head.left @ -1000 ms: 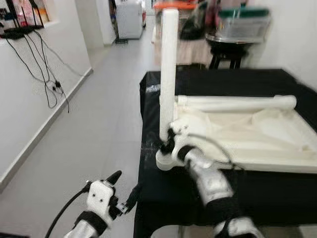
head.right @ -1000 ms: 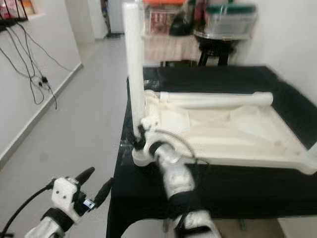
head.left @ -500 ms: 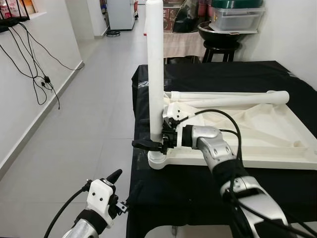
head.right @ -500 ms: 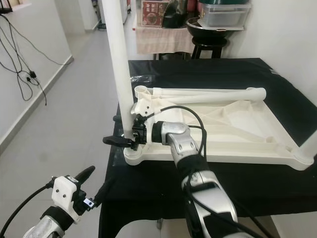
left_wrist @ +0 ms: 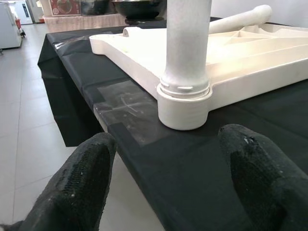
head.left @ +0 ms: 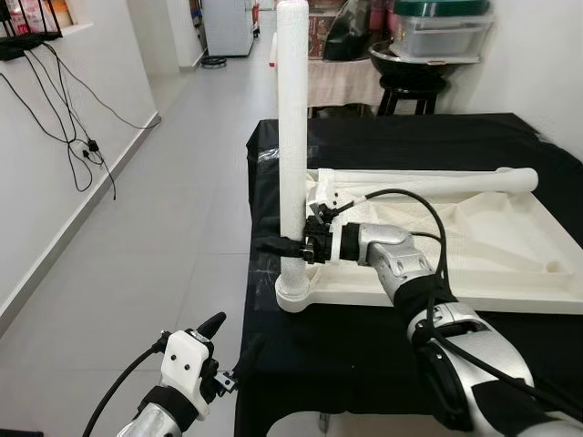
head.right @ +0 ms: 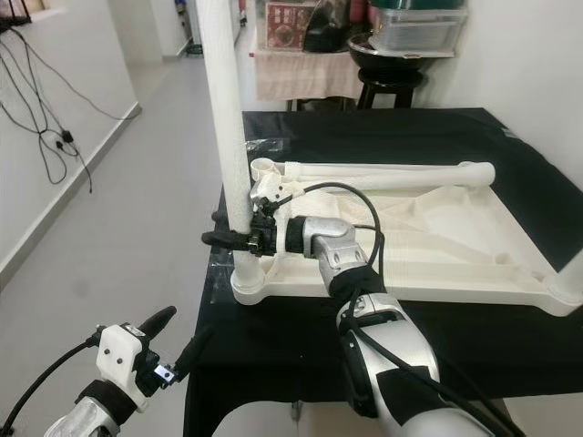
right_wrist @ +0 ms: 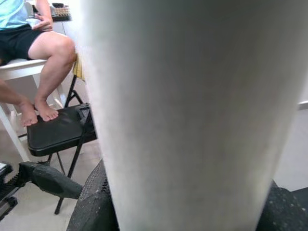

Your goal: Building children table

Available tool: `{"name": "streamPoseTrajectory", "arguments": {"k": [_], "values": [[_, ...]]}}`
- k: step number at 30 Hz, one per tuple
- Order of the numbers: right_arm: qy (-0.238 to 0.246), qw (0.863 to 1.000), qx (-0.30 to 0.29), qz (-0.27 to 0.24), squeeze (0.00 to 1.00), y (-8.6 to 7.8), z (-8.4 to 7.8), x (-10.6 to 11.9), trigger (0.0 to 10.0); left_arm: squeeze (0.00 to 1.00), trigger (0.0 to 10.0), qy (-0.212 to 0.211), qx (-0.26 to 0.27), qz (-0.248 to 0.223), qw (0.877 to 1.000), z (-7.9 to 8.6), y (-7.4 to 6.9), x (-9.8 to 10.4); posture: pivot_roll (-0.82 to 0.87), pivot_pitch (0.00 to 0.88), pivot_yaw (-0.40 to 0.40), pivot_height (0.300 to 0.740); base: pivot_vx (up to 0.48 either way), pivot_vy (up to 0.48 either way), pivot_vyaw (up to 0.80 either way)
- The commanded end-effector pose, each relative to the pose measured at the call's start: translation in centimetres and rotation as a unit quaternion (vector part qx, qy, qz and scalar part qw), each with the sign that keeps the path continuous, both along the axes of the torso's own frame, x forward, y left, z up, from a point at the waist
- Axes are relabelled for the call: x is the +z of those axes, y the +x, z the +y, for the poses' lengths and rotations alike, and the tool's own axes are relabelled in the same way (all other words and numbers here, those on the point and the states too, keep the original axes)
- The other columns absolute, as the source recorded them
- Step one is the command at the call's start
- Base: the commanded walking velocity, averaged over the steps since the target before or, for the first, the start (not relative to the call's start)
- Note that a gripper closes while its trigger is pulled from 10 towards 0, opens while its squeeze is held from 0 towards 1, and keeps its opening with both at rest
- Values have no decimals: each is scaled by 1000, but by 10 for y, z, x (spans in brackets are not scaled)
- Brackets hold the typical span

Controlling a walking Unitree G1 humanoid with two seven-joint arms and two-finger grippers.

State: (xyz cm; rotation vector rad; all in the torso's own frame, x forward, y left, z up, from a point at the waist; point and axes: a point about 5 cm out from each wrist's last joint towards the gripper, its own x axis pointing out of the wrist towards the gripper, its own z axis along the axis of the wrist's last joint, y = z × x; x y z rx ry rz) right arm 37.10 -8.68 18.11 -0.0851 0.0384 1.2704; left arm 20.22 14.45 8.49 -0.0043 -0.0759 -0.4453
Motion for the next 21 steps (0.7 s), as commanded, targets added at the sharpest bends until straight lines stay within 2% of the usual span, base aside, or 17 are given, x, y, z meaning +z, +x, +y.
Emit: {"name": "streamPoseTrajectory", "arguments": {"k": [1, 3, 5, 6, 7, 8, 9, 10, 11, 12, 15, 16, 18, 19, 21], "values": [[-9, 998, -63, 4, 0, 1, -16, -13, 0, 0, 10000, 1, 0, 7, 1000, -1, -3, -2, 5, 0, -5, 740, 0, 0, 0], [-18, 987, -162, -3, 0, -2, -28, -27, 0, 0, 10000, 0, 1, 7, 1000, 0, -4, -2, 1, 0, -16, 740, 0, 0, 0], [-18, 987, -162, -3, 0, -2, -28, -27, 0, 0, 10000, 0, 1, 7, 1000, 0, -4, -2, 1, 0, -16, 740, 0, 0, 0], [-22, 981, -193, -6, 0, -3, -31, -32, 0, 0, 10000, 0, 1, 7, 1000, 0, -4, -2, 1, 0, -16, 740, 0, 0, 0], [-30, 940, -340, -15, 0, -16, -29, -45, 0, 0, 10000, 1, 1, 7, 1000, 2, -5, -2, -10, 0, -24, 740, 0, 0, 0], [-25, 926, -376, 0, 0, -48, -7, -63, 0, 0, 10000, 2, 2, 8, 1000, 4, -5, -2, -13, 0, -13, 740, 0, 0, 0], [-25, 926, -376, 0, 0, -48, -7, -63, 0, 0, 10000, 2, 2, 8, 1000, 4, -5, -2, -13, 0, -13, 740, 0, 0, 0], [-13, 916, -400, 12, 0, -73, 5, -68, 0, 0, 10000, 3, 3, 8, 1000, 5, -5, -2, -13, 0, -13, 740, 0, 0, 0], [-6, 909, -417, 5, 0, -76, 3, -66, 0, 0, 10000, 6, 1, 9, 1000, 5, -4, -2, -28, 0, 0, 740, 0, 0, 0], [-2, 914, -406, -2, 0, -72, 3, -64, 0, 0, 10000, 8, 1, 9, 1000, 4, -3, -2, -28, 0, 0, 740, 0, 0, 0], [-3, 909, -416, -16, 0, -63, -5, -60, 0, 0, 10000, 11, 0, 9, 1000, 3, -2, -2, -28, 0, 0, 740, 0, 0, 0], [-4, 912, -409, -22, 0, -54, -4, -56, 0, 0, 10000, 8, -2, 10, 1000, 4, -2, -2, -21, 0, -11, 740, 0, 0, 0], [-5, 913, -407, -26, 0, -48, -3, -53, 0, 0, 10000, 6, -3, 10, 1000, 4, -2, -2, -21, 0, -11, 740, 0, 0, 0], [-6, 918, -395, -20, 0, -43, 0, -51, 10000, 0, 10000, 6, -1, 9, 1000, 4, -2, -2, -15, 0, -13, 740, 0, 0, 0], [-7, 922, -386, -14, 0, -39, 2, -50, 10000, 0, 10000, 6, 0, 8, 1000, 4, -2, -2, -15, 0, -13, 740, 0, 0, 0]]}}
